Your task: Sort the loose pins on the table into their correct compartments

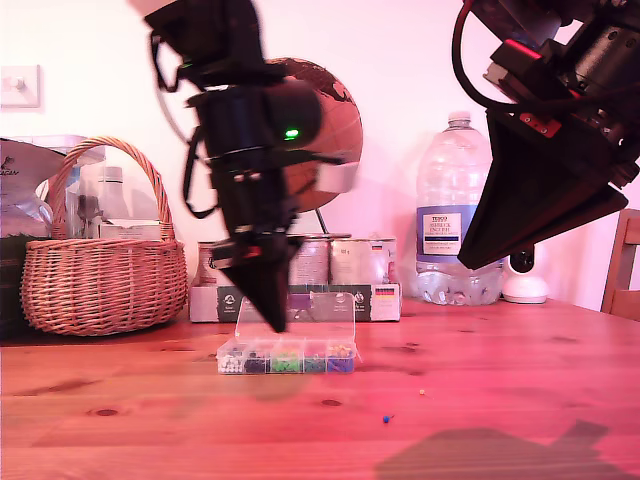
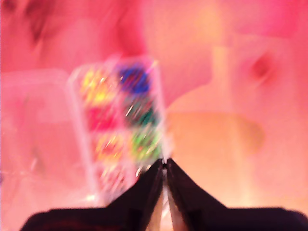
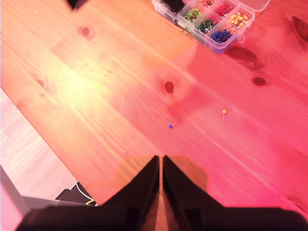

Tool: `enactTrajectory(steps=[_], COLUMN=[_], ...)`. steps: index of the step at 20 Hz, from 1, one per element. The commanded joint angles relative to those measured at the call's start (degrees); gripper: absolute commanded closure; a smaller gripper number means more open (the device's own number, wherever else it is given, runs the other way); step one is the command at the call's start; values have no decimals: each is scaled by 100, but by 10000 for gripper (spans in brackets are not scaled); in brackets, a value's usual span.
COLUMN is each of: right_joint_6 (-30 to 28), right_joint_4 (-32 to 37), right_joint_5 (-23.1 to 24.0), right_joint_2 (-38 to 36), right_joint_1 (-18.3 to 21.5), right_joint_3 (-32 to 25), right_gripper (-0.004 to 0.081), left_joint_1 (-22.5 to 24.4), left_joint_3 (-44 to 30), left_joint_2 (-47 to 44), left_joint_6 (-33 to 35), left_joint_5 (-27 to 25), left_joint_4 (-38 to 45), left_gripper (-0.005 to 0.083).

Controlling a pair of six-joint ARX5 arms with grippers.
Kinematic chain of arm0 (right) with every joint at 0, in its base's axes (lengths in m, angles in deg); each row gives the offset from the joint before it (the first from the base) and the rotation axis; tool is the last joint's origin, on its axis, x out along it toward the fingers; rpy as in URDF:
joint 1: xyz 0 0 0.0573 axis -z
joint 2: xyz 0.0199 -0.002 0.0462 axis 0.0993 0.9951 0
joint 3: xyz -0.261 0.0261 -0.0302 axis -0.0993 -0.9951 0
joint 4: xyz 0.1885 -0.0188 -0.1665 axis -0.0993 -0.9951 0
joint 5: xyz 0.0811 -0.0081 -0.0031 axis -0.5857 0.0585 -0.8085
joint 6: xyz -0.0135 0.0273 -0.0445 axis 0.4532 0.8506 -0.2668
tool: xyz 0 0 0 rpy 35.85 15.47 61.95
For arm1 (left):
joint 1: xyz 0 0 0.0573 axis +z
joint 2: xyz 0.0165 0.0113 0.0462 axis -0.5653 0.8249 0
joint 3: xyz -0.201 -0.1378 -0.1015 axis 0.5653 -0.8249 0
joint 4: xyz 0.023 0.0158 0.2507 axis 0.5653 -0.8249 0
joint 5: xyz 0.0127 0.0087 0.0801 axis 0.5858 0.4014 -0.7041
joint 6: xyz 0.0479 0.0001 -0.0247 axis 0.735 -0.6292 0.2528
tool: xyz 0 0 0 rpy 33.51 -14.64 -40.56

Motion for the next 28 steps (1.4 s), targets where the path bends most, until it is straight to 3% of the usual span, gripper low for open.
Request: enactTrajectory(steps=[1, 16, 28], right_joint_6=[0, 2, 2], right_joint_4=[20, 133, 160], right_joint_5=[-39, -39, -37], right_joint_2=[17, 17, 17], right_joint_1=[15, 15, 15], right_joint_3=[57, 57, 57], right_gripper=[783, 783, 783], left_joint_1=[26, 334, 278], left_joint_3=[4, 4, 4], left_joint_2=[184, 310, 400], left_joint_6=[98, 243, 245], left_joint_5=[-7, -2, 168], left_joint_4=[70, 205, 254], left_gripper=[793, 794, 794])
